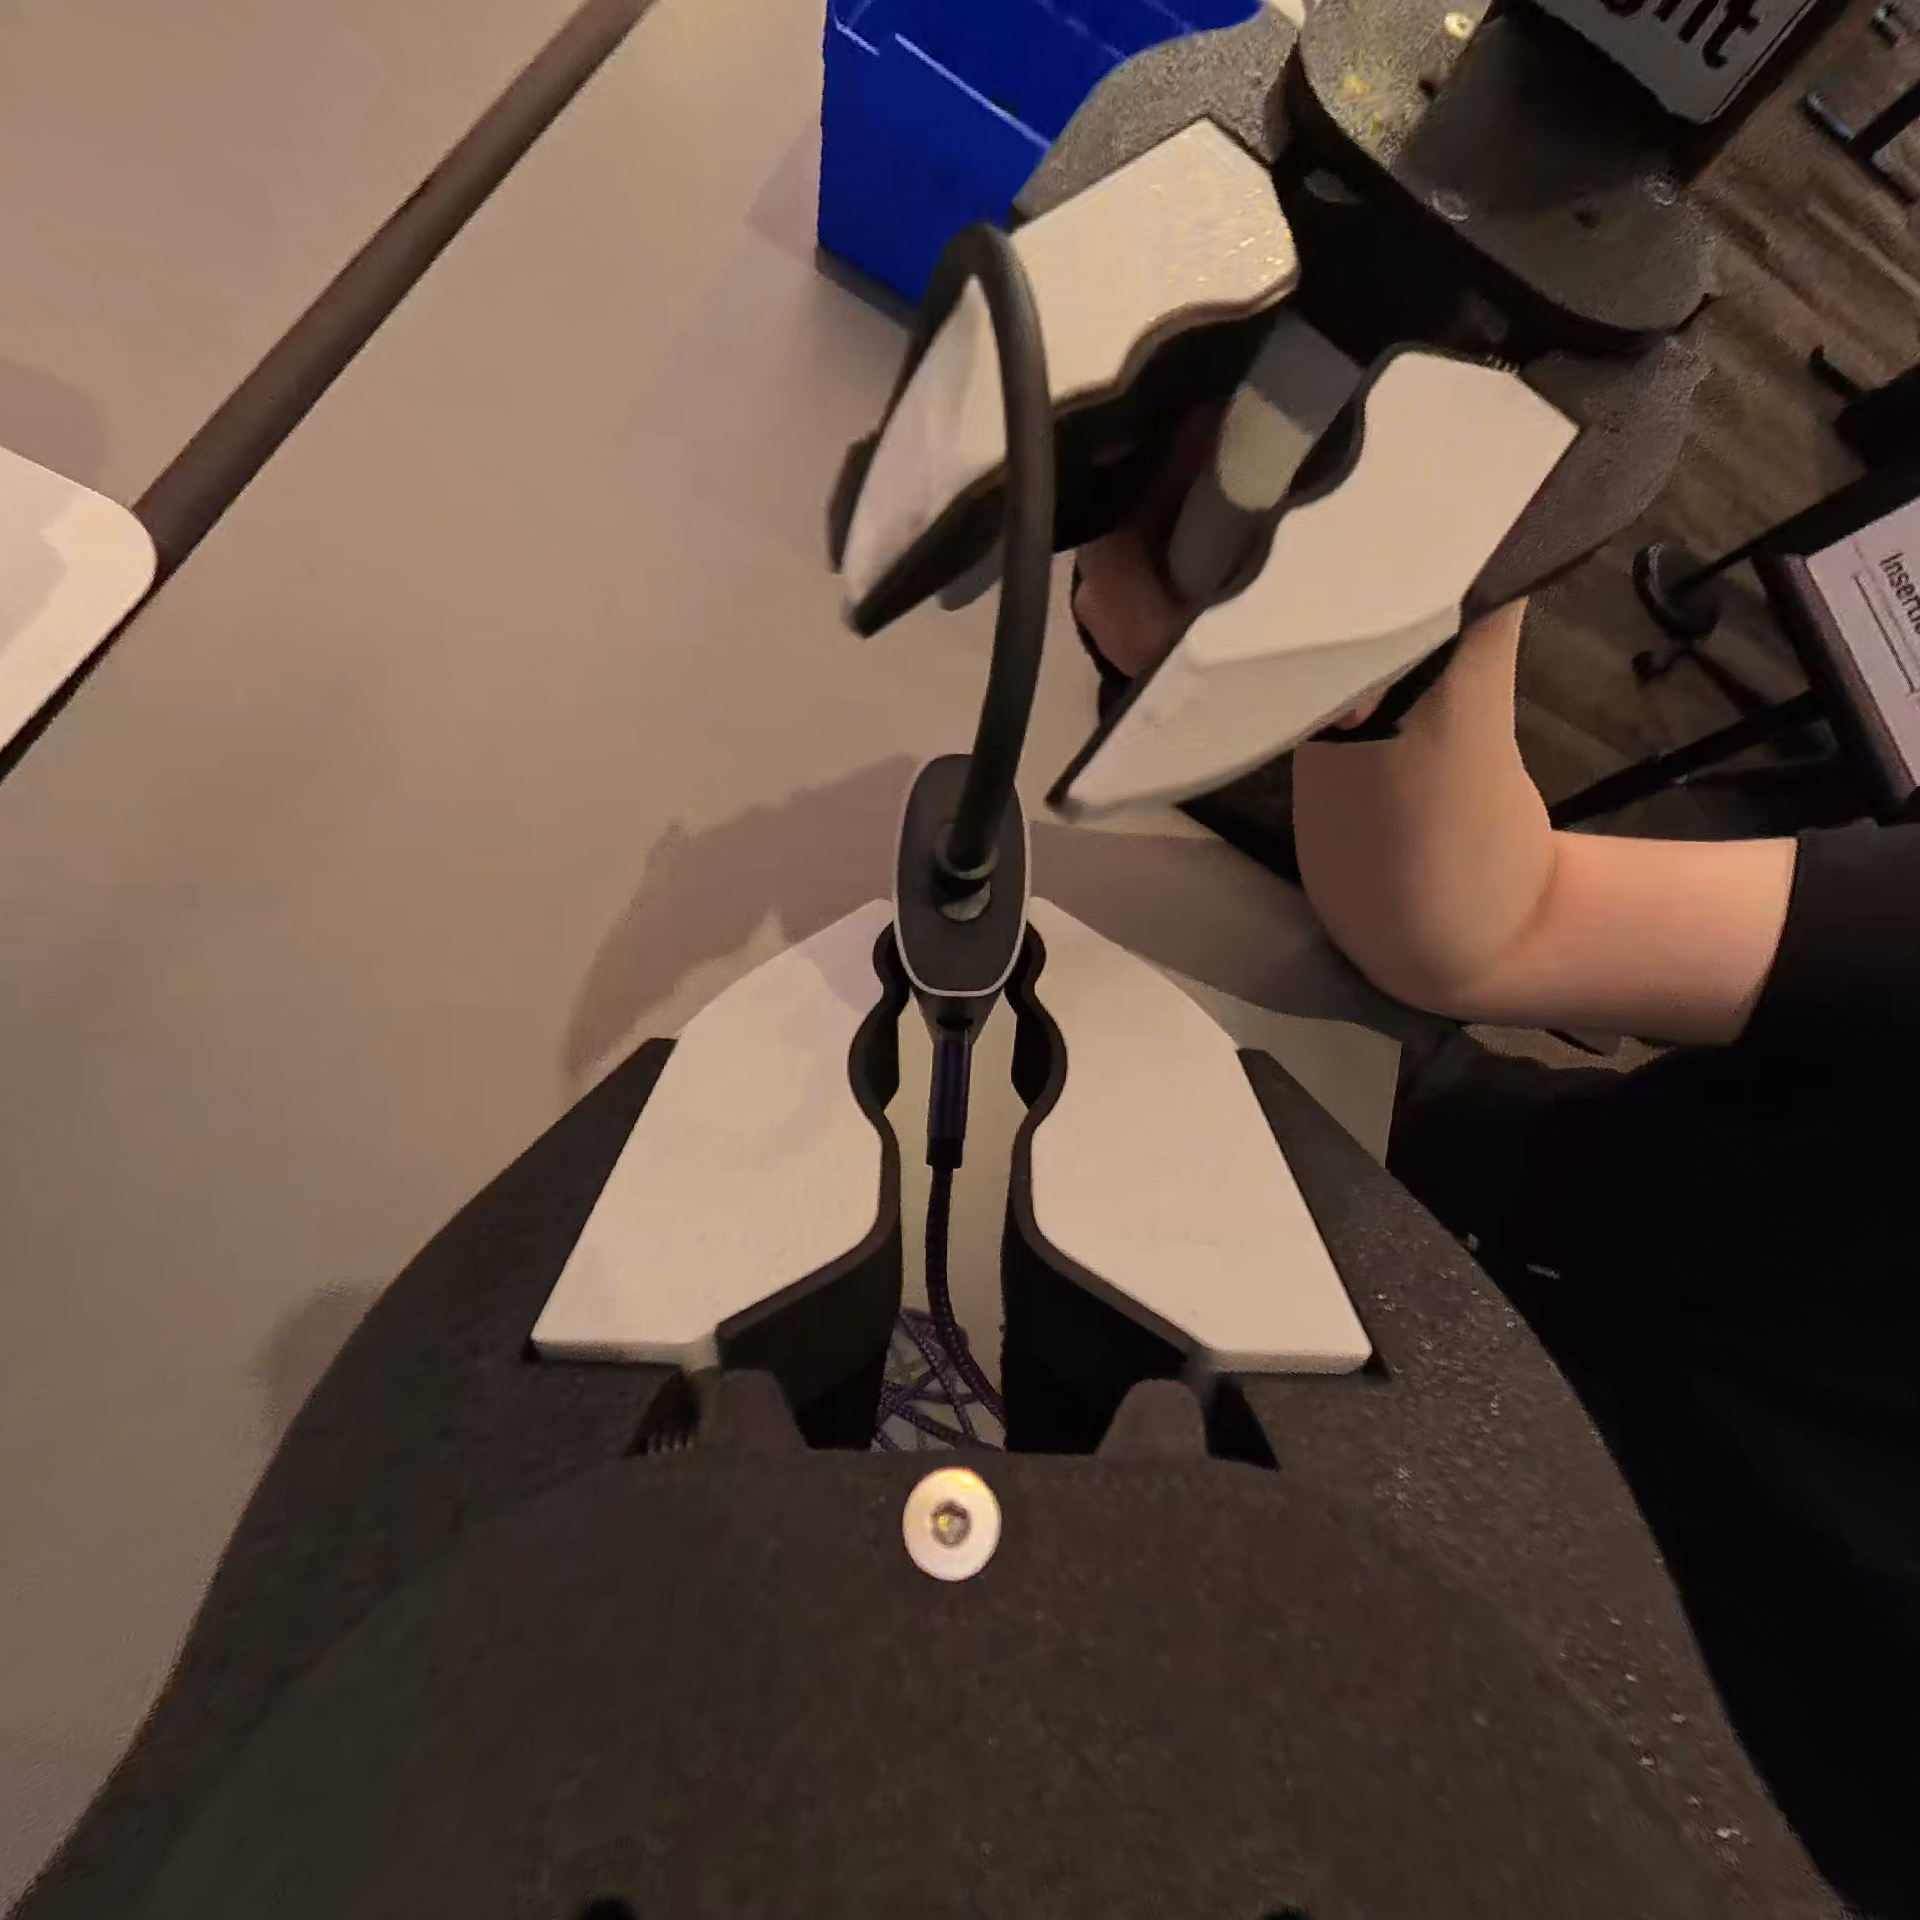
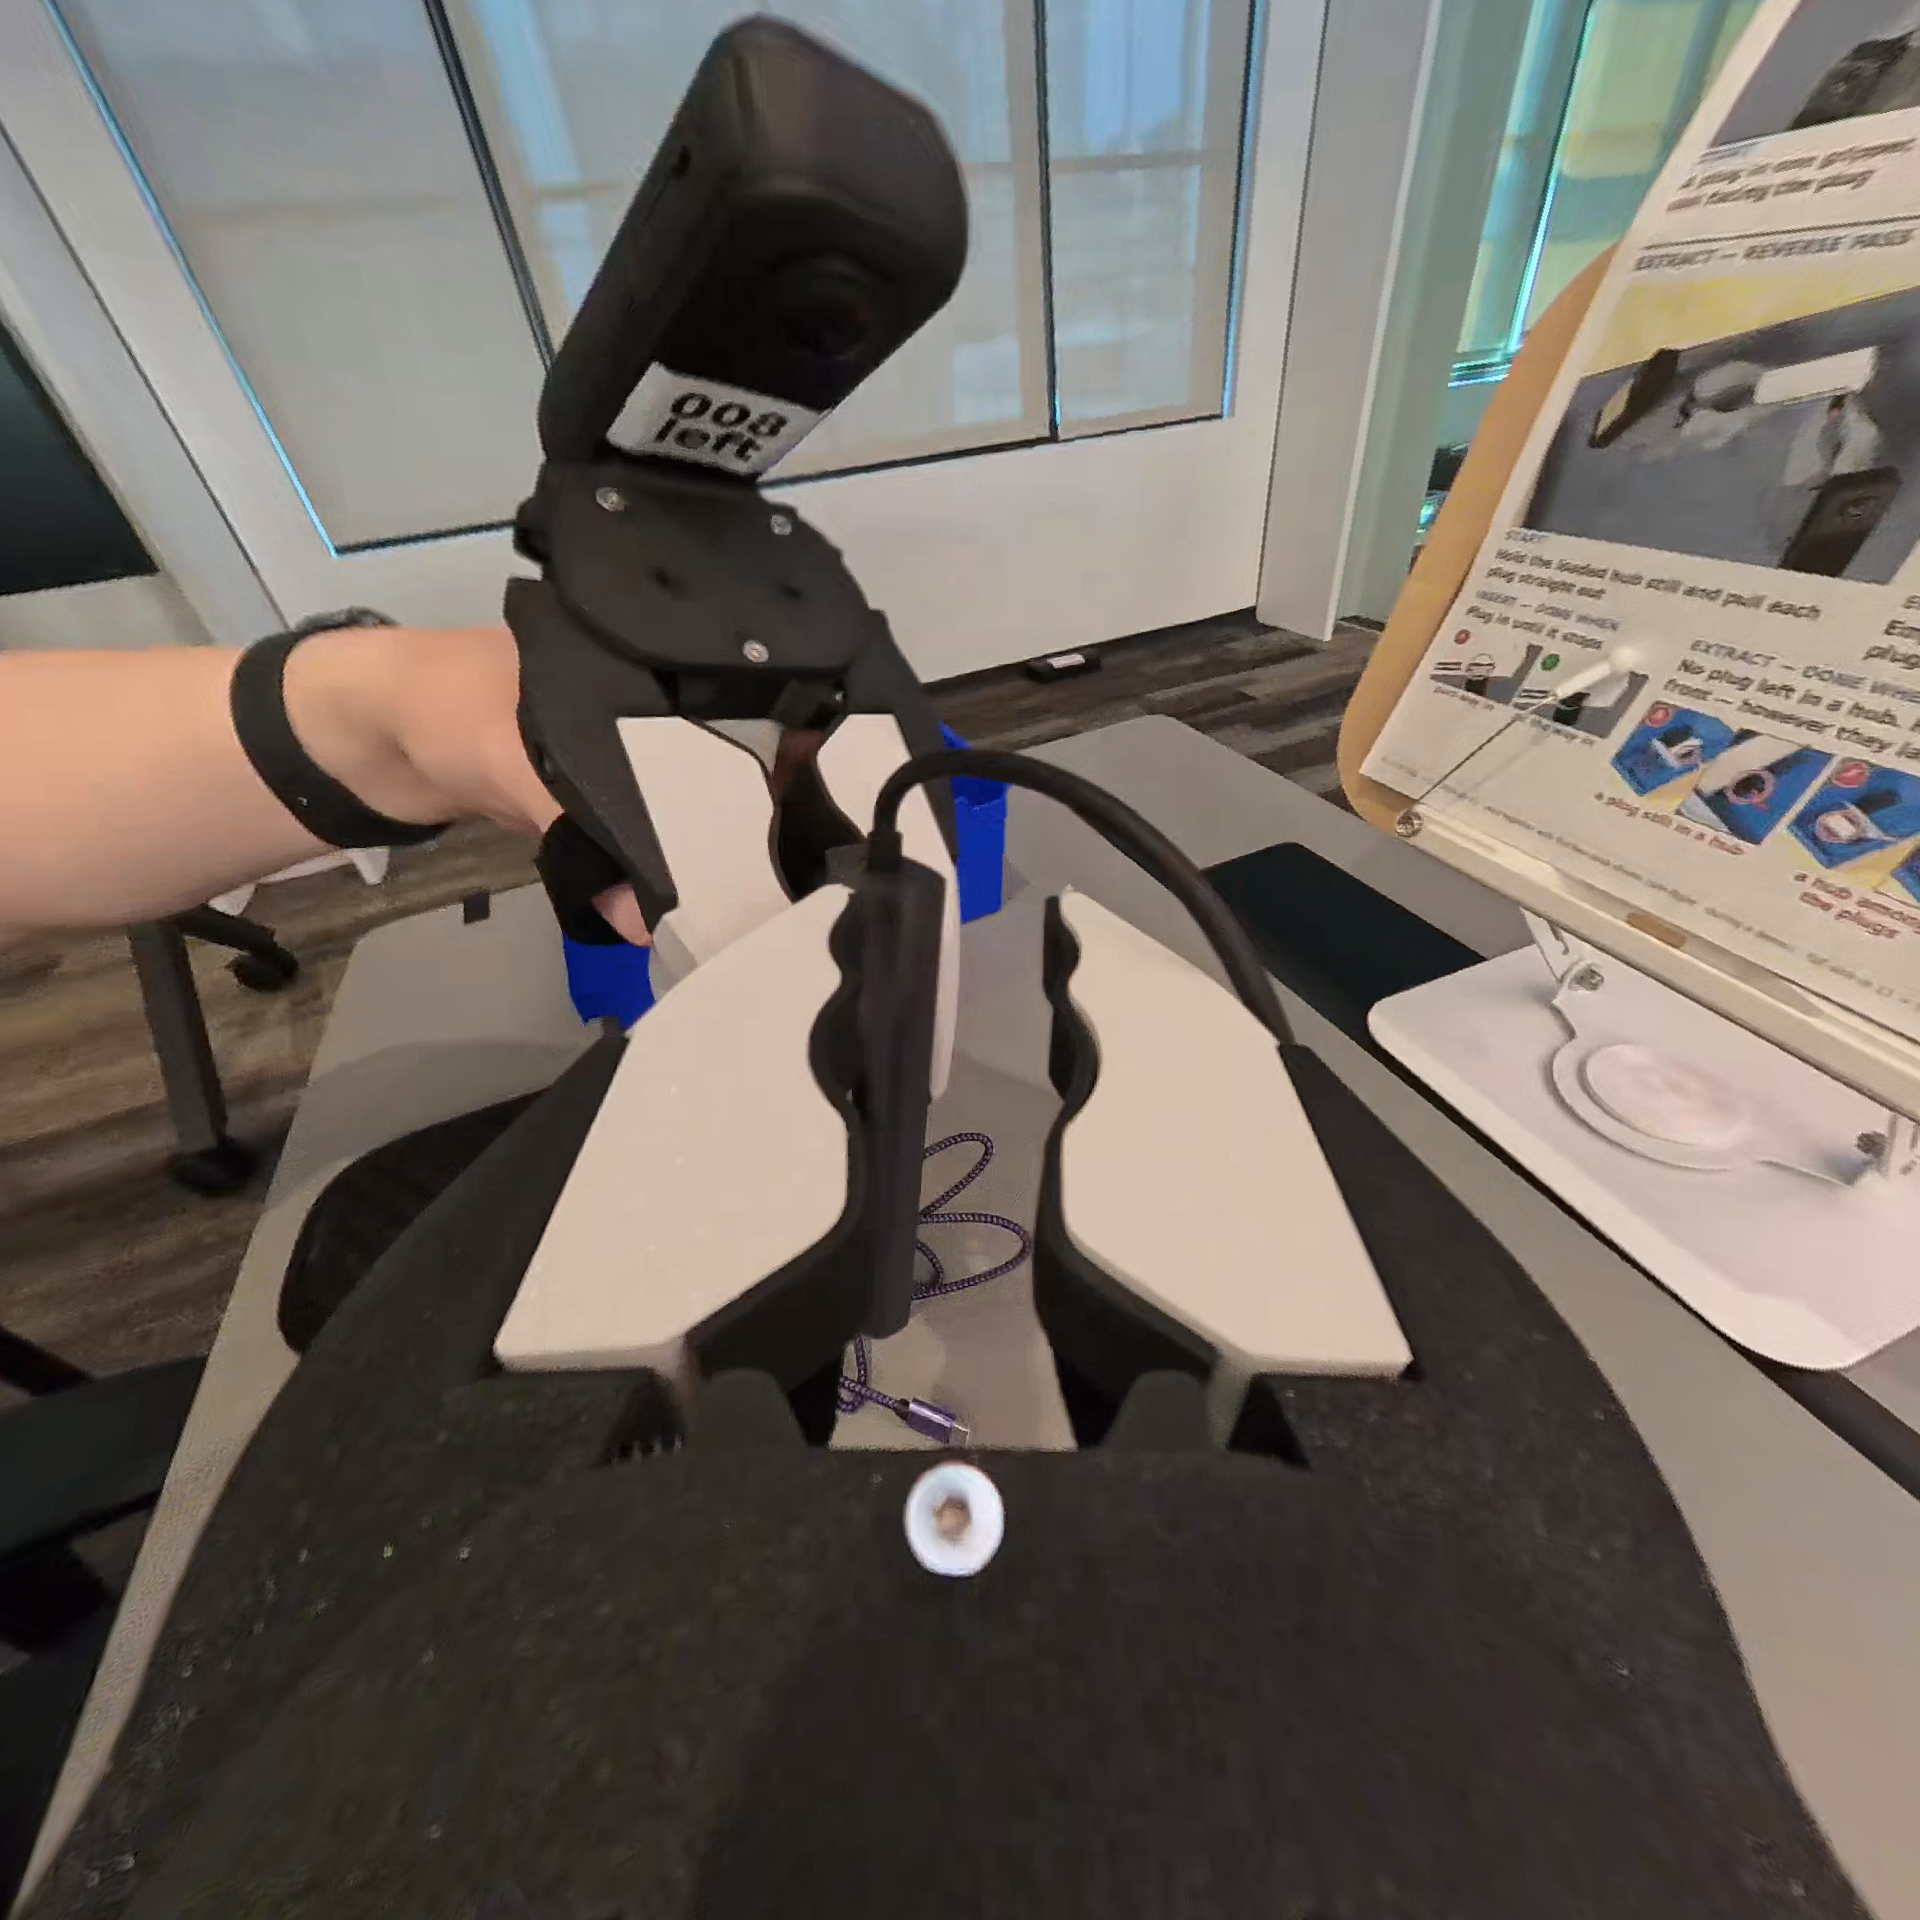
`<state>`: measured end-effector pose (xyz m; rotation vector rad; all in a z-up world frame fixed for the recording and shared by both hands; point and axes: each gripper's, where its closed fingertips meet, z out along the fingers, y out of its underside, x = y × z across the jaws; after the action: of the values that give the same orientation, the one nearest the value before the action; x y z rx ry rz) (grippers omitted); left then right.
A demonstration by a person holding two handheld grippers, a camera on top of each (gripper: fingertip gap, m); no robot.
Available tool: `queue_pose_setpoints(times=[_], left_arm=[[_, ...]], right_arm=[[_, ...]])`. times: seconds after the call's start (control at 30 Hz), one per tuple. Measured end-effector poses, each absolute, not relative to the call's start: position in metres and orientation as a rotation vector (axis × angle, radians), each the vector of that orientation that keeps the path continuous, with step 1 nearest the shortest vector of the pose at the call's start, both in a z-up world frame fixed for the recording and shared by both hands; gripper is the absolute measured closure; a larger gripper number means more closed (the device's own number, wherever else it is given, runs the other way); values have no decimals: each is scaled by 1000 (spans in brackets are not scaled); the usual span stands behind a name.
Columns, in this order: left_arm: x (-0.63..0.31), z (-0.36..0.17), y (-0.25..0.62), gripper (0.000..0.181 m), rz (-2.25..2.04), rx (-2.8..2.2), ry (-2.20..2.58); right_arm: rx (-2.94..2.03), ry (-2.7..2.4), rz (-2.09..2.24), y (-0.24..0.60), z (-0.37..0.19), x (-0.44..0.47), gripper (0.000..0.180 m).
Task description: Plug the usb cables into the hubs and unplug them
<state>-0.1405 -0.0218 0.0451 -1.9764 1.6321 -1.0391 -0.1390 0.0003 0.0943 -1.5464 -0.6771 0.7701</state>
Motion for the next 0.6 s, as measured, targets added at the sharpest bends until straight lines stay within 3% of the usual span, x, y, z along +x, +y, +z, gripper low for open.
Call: queue_pose_setpoints(times=[0.17,0.23,0.5,0.6], left_arm=[[-139,38,-33,163,-1018,-1978,1762],[-140,37,-38,163,-1020,-1970,1811],[-142,34,-49,163,-1064,-1961,1868],[-141,40,-43,155,-1120,-1926,1780]], right_arm=[[-1549,-737,923,-6,85,-152,146],[-1544,-803,1033,-17,81,-159,159],[-1528,-850,1238,-25,76,-163,163],[-1516,-808,1209,-17,77,-162,163]])
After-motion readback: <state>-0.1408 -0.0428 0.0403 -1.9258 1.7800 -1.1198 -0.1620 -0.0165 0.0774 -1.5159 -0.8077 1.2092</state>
